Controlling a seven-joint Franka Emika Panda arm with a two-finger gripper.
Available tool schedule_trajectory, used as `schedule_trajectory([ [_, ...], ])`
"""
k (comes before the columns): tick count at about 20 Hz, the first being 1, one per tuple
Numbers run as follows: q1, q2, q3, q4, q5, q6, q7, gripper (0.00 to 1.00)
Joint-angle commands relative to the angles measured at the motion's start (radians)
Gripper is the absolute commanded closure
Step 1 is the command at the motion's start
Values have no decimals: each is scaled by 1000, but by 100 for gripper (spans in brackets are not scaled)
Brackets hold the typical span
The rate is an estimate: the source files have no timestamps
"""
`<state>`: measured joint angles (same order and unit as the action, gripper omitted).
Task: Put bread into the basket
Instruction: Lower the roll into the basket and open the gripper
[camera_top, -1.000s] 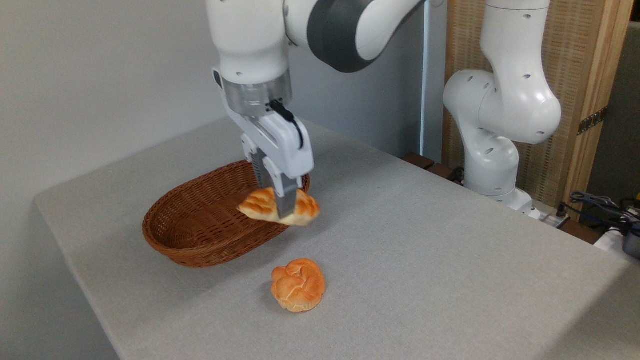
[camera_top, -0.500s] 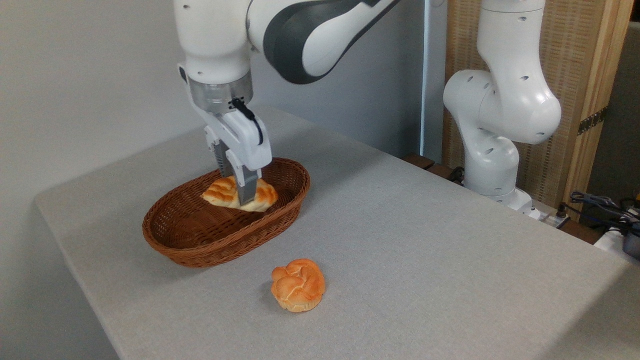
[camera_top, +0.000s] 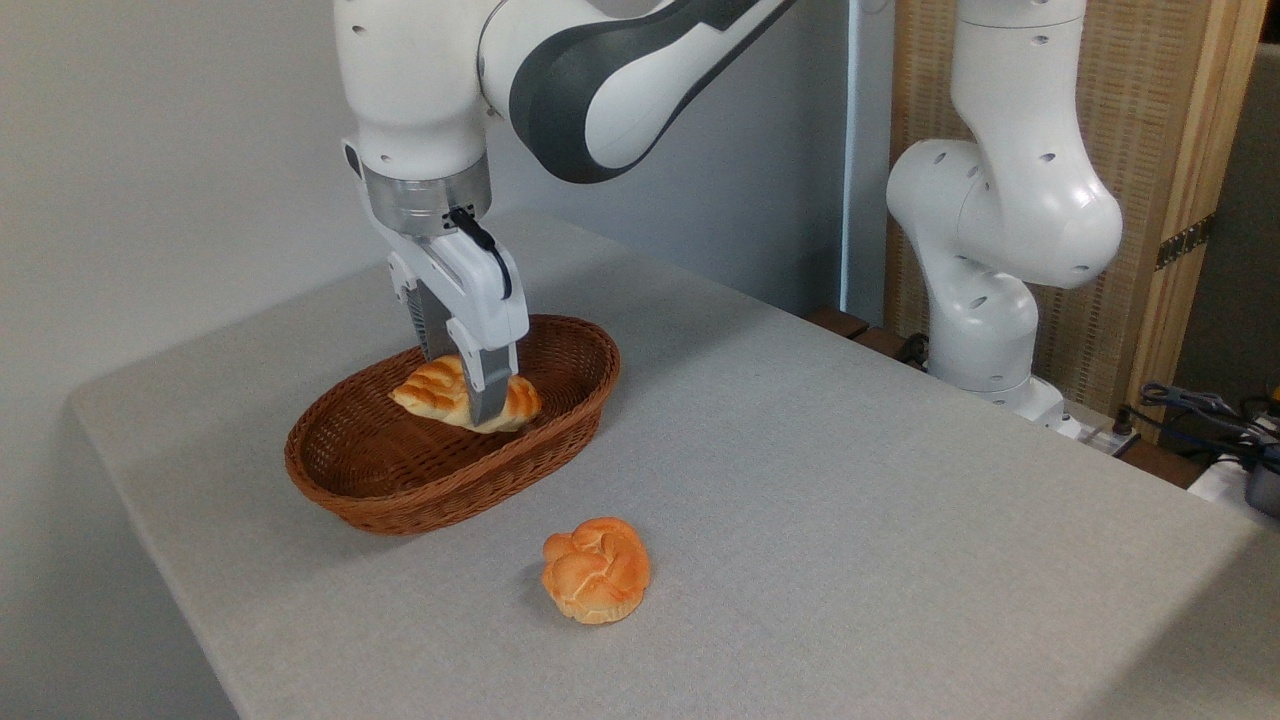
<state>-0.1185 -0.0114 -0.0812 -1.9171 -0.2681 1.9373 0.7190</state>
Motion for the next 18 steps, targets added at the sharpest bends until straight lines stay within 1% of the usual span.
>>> schedule_trajectory([
  [1,0,-1,0,12,-10,-3,-15,0],
  [6,0,-4,9,12,-8,-3,-15,0],
  [9,14,-15,24,16,-5,-3,-9,0],
  [10,14,-16,46,35,15,-6,-9,0],
  [11,14,-18,64,47,51,-9,-7,0],
  [13,14,-22,80,53,122,-8,-6,0],
  [14,14,-22,99,55,157,-8,-6,0],
  [15,14,-22,116,55,184,-6,-3,0],
  [16,14,-22,124,56,196,-4,-1,0],
  [18,14,-25,155,56,199,-6,0,0],
])
